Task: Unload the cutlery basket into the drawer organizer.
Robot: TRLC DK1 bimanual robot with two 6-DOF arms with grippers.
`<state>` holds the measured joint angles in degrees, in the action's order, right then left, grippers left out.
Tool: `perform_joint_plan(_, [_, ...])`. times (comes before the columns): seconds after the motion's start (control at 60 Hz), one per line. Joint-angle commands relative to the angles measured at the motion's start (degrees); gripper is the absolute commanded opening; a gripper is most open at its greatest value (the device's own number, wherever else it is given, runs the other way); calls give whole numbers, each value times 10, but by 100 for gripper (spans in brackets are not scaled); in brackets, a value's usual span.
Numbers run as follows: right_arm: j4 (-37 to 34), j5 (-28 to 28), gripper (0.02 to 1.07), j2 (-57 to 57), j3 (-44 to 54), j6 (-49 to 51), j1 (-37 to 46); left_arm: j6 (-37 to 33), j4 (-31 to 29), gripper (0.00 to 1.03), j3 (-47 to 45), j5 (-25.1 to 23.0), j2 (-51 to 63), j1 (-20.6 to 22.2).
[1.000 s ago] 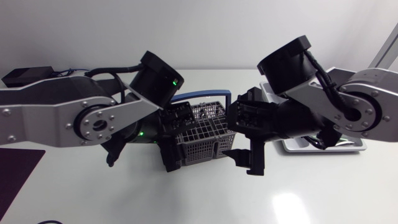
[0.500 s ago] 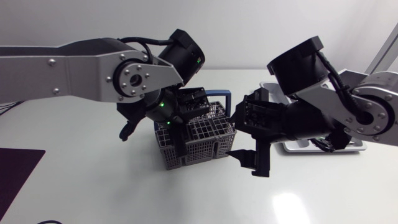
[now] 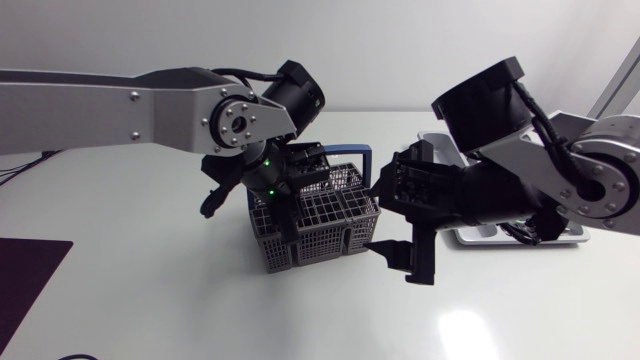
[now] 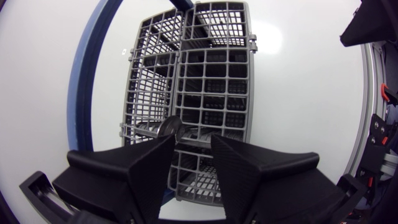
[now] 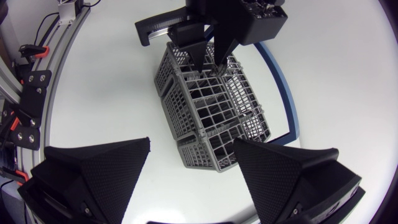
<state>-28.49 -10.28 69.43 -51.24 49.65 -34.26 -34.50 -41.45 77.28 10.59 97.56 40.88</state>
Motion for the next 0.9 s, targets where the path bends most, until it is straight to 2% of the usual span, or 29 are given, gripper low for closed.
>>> perform_joint_plan(0.0, [-5,-2,98,-3,17,-10,3,4,-5,42,15,0,1,0])
perform_joint_plan(0.45, [-6,-2,98,-3,18,-10,4,21,-34,43,41,36,-31,35])
perform_joint_plan(0.733, [-7,-1,98,2,12,-12,3,16,-33,43,37,65,-29,34])
perform_joint_plan(0.883, [-7,-1,98,2,11,-13,3,10,-20,47,24,80,-20,28])
